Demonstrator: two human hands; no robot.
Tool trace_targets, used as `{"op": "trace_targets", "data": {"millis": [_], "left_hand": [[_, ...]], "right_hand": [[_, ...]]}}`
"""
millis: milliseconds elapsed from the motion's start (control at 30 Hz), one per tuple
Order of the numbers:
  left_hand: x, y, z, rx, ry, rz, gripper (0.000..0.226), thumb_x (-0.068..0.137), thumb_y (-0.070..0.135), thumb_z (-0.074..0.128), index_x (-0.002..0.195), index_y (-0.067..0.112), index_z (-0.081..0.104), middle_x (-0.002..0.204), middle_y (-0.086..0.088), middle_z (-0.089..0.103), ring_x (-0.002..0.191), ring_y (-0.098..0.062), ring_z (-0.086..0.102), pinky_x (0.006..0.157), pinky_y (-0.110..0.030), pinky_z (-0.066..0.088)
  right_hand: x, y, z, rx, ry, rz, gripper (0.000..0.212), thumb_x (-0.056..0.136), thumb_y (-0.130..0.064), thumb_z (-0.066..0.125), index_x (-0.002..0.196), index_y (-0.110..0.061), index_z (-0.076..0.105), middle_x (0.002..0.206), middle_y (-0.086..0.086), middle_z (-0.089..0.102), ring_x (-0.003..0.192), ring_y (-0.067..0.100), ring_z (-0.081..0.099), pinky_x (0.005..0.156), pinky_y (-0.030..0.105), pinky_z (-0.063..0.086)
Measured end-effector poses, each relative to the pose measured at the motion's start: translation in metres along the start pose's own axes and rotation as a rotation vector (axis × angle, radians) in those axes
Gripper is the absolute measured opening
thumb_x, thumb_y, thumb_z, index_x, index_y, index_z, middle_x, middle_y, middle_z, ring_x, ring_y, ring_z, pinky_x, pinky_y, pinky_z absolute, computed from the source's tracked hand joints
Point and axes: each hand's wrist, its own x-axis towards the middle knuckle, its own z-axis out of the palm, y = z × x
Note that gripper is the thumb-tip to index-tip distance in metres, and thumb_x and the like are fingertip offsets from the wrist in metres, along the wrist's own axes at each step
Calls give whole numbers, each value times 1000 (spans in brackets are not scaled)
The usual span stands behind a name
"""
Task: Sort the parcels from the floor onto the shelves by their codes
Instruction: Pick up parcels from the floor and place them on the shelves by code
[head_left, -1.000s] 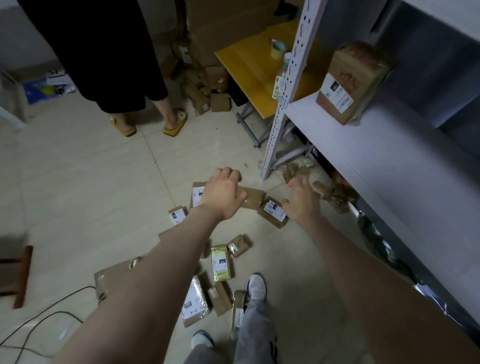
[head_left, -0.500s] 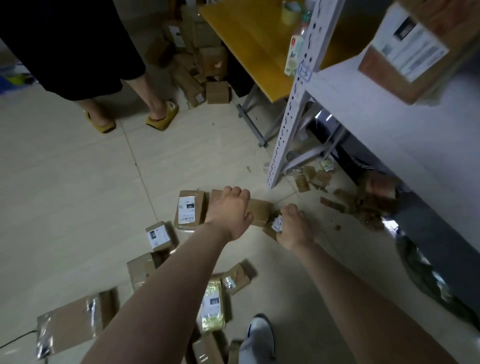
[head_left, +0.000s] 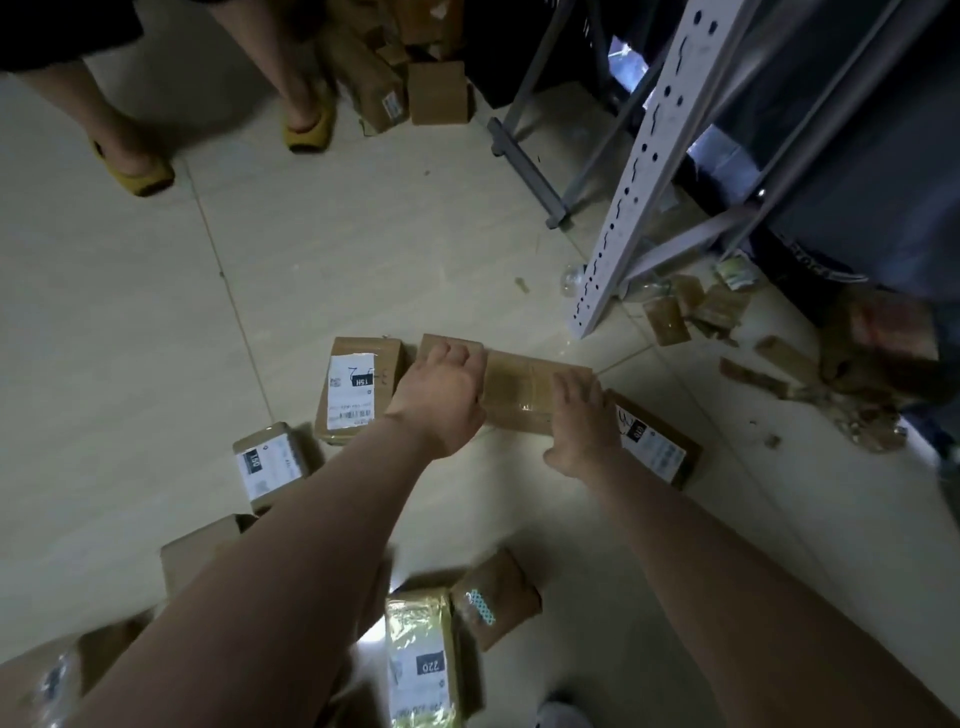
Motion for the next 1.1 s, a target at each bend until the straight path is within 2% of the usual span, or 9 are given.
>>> {"op": "trace_targets", "data": {"millis": [100,233,300,400,567,767,900,1000,1100], "left_hand": [[17,-12,32,0,5,2,53,94,31,50,141,11,36,136,-9,45,126,-28,37,102,-36,34],[29,-30,68,-8,-14,16,48,92,34,54,133,12,41,133,-8,45,125,-26,37,98,-33,34],[31,-38,82,-22,-19,7,49,92,35,55,133,12,41,133,-7,45,125,-26,37,99,-33,33],[25,-44,93,-123,-36,-65,48,92,33,56,133,11,43,133,-9,45,124,-26,37,101,-32,32],[2,-27,68,-206,-75,-123,49,93,33,56,134,11,42,135,-9,43,126,-27,35,100,-36,36],[-36,16,-10,-404,-145,-249,64,95,54,48,135,5,40,137,-16,45,127,-34,40,104,-44,38],[-64,51,-103,-1009,-349,-560,87,85,80,34,143,15,36,139,-11,44,120,-37,51,85,-48,54],[-93,66,-171,-1253,-433,-674,82,77,88,35,123,20,43,115,-11,55,107,-39,60,81,-47,56],[-129,77,-228,-1339,-376,-684,66,77,81,48,98,20,56,99,-10,62,92,-30,66,79,-44,58]], "right_hand": [[33,1,20,-60,67,1,103,70,-31,82,149,-17,16,156,11,21,142,38,23,113,55,28],[71,14,47,-20,47,39,118,74,-51,76,156,-14,0,162,15,8,146,42,14,116,55,24],[77,19,62,-67,86,35,121,73,-55,76,156,-12,0,160,17,14,144,40,20,116,53,28],[60,19,79,-52,82,85,127,64,-61,80,154,-12,6,150,16,27,136,38,30,108,53,35],[-12,17,79,57,64,171,103,57,-51,86,136,-15,30,136,9,35,128,32,34,89,41,47],[-97,15,-13,297,295,220,100,49,-39,90,131,-12,40,127,12,44,121,32,42,82,41,51],[-156,7,-100,334,536,99,104,42,-35,92,130,-9,43,124,15,49,115,33,45,82,43,52],[-207,0,-160,281,649,23,104,39,-25,92,130,-11,41,126,16,50,115,33,44,86,45,52],[-262,-8,-210,288,709,9,106,41,-22,93,132,-12,40,131,18,50,119,35,45,94,47,49]]}}
